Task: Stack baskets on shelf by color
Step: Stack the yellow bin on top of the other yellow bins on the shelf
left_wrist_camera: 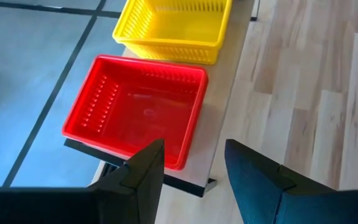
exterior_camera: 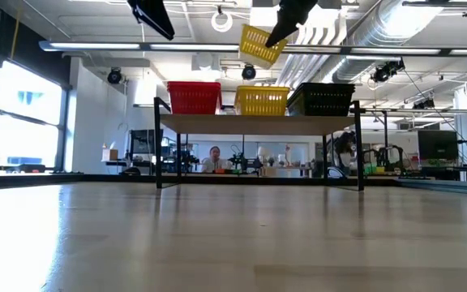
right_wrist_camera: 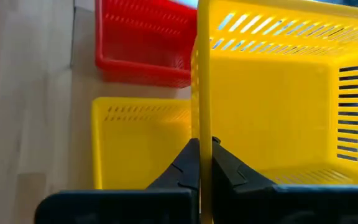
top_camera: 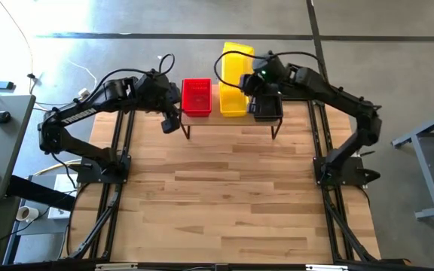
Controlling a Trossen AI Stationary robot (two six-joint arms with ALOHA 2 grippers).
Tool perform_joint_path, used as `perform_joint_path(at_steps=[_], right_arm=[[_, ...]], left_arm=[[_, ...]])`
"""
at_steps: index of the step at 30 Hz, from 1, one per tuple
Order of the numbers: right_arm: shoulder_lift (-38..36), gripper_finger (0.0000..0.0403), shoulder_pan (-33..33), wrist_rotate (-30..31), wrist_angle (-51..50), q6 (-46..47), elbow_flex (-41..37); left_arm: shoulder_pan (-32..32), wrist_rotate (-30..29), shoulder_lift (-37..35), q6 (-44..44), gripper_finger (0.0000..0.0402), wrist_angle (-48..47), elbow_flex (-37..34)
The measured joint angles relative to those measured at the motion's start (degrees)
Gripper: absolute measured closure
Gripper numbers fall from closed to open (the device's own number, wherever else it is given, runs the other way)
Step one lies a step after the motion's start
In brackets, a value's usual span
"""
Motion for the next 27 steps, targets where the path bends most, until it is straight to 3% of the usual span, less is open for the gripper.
perform_joint_path(at_steps=[8, 27], right_arm=[[7.4, 0.0403, 0.4, -2.0, -12.0, 2.2, 8.4], [12.2, 0.0403, 3.3, -2.3, -18.3, 4.8, 8.3]], left_arm=[[1.4, 0.1, 0.0, 0.0, 0.0241, 0.0, 0.0], [3.4, 0.3, 0.0, 0.1, 0.0241, -0.1, 0.0]])
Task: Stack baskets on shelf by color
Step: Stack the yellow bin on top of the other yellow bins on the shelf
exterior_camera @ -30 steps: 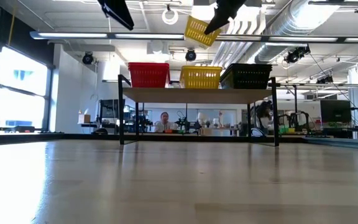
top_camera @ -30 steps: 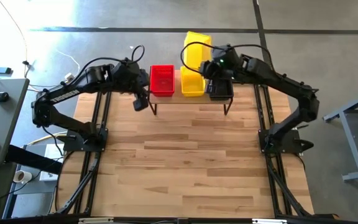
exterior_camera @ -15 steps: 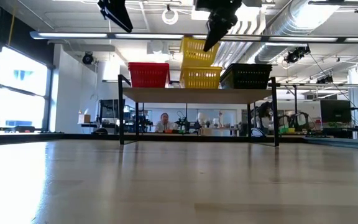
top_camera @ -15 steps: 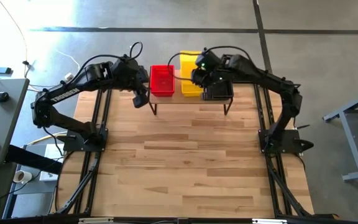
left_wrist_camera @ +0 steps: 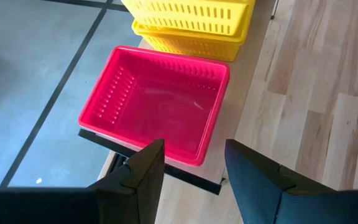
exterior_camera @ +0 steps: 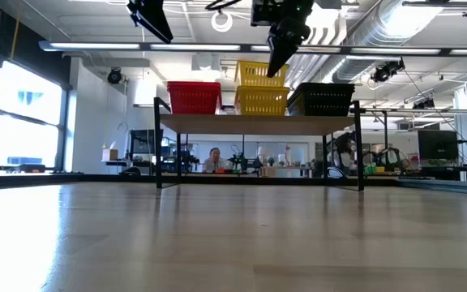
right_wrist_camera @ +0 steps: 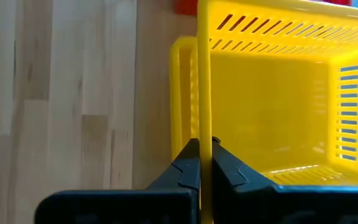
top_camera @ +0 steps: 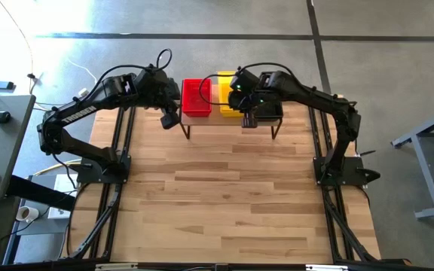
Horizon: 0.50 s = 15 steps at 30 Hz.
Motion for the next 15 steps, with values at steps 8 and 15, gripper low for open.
perform_joint_path(at_steps=[8, 15], right_arm=[[1.6, 0.0403, -0.2, 0.4, -1.3, -0.1, 0.0], [1.9, 0.0403, -0.2, 0.5, -1.1, 0.2, 0.0]], left_arm=[[0.0, 0.1, 0.0, 0.0, 0.0241, 0.0, 0.0], [0.0, 0.3, 0.0, 0.0, 0.0241, 0.0, 0.0]])
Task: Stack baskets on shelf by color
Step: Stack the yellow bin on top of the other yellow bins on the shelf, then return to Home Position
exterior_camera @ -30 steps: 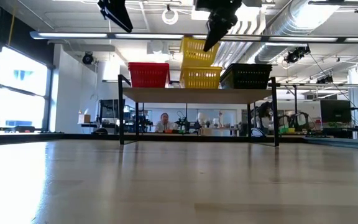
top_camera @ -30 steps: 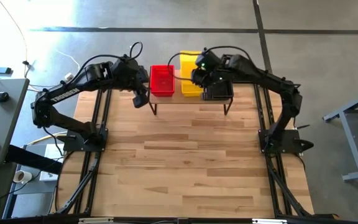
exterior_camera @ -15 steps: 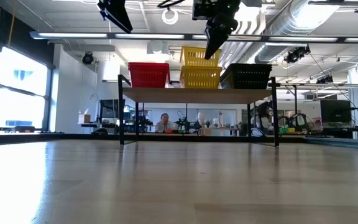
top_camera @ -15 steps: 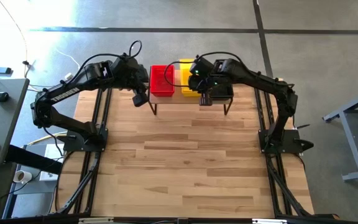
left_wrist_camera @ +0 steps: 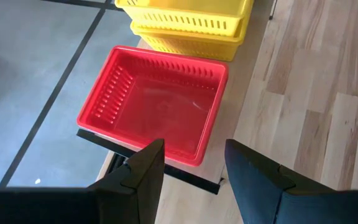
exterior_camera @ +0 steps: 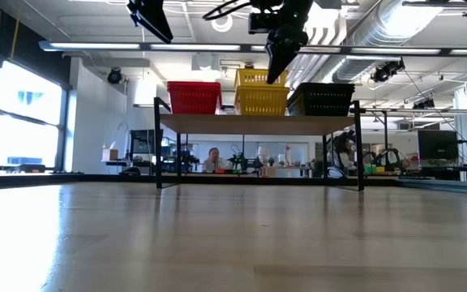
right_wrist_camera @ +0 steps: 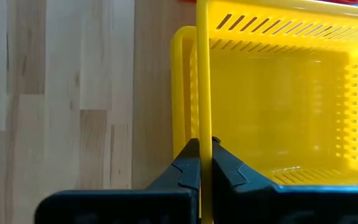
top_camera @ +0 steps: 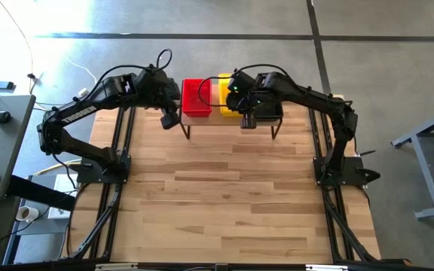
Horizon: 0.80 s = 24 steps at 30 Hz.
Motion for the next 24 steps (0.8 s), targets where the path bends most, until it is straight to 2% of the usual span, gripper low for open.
perform_joint_path(at_steps=[6, 16, 21, 24], right_arm=[[0.0, 0.0388, 0.0, 0.1, 0.6, 2.5, 0.0], [-0.7, 0.0295, 0.1, 1.4, 1.0, 5.0, 0.3], [-0.8, 0.0275, 0.1, 1.0, 0.0, 7.3, 4.1], [-0.9, 0.0272, 0.1, 1.0, -1.3, 8.4, 6.6]], left_arm=[[0.0, 0.1, 0.0, 0.0, 0.0241, 0.0, 0.0], [0.0, 0.2, 0.0, 0.0, 0.0241, -0.2, 0.0], [0.0, 0.3, 0.0, 0.0, 0.0241, -0.9, 0.0], [0.0, 2.8, 0.0, 0.0, 0.0241, -0.9, 0.0]])
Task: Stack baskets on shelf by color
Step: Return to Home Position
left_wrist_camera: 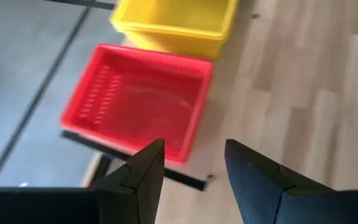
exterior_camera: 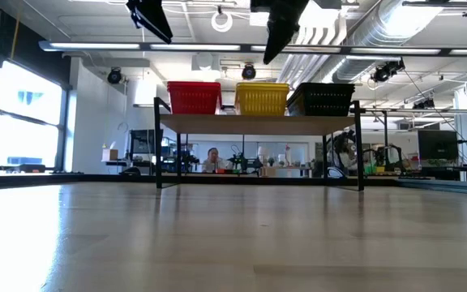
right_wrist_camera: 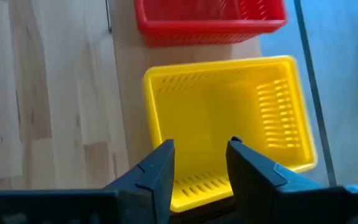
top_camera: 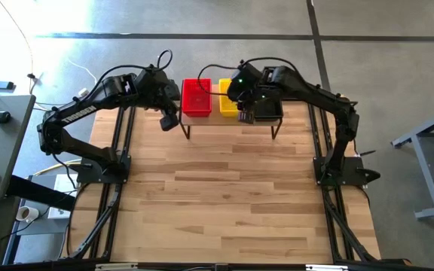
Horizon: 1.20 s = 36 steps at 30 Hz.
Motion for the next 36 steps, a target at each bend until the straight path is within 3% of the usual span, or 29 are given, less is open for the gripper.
perform_joint_path(at_steps=[7, 12, 24, 36], right_arm=[[0.0, 0.0272, 0.0, -1.0, -2.5, 4.1, 6.1], [0.0, 0.0272, 0.2, -4.9, -2.7, 6.5, 8.5], [0.0, 0.0272, 5.0, -5.2, -2.4, 14.5, 8.5], [-0.3, 0.0272, 11.0, 0.6, -2.9, 20.6, 8.5]], left_arm=[[-0.5, 8.1, -0.1, -1.7, 0.0241, 0.9, -0.8], [-2.3, 8.2, -2.9, -4.1, 0.0241, 8.5, -9.8], [-9.3, 8.2, -20.1, -11.9, 0.0241, 26.1, -32.8], [-17.1, 7.5, -39.8, -18.3, 0.0241, 43.7, -54.6]])
